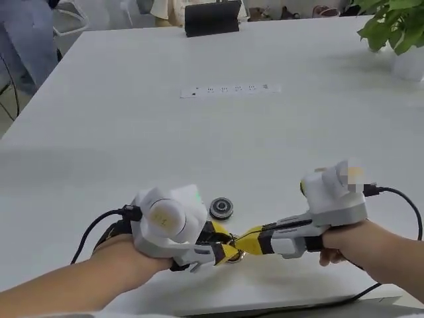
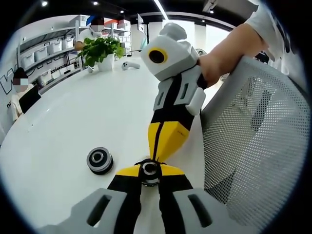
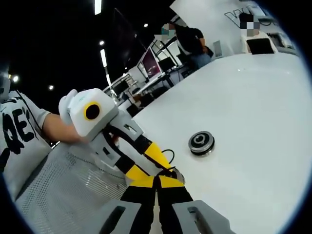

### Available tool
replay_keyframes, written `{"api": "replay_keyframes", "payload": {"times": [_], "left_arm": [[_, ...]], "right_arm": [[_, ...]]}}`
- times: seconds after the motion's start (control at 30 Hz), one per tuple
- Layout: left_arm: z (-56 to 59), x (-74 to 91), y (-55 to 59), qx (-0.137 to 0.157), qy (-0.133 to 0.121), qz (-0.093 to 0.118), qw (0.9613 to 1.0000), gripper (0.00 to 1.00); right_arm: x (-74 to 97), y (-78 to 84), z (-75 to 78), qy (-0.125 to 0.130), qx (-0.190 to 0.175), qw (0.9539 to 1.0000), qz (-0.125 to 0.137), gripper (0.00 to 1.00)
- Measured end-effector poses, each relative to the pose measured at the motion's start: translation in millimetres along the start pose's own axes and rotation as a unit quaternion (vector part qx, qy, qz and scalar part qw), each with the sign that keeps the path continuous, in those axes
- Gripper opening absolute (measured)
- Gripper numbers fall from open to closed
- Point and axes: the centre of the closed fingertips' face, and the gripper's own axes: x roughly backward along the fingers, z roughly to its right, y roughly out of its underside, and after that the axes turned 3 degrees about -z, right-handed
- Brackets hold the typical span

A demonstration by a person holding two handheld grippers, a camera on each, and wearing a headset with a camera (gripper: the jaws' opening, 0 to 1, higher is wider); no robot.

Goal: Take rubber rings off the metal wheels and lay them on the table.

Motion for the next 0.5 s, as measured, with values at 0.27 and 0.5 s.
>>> {"api": "replay_keyframes", "payload": {"times": [0.27,0.5], "left_arm": [[-1.2,-0.4,-0.8,-0.001,0.004,0.008,1.0000,0.08],[-0.8,-1.3,-1.7,0.007,0.007,0.006,0.9999,0.08]], "right_arm": [[0.4,5.3,8.1,0.023,0.013,0.9996,-0.014,0.00],[4.3,6.7,13.3,0.033,0.011,0.9993,-0.013,0.00]]}}
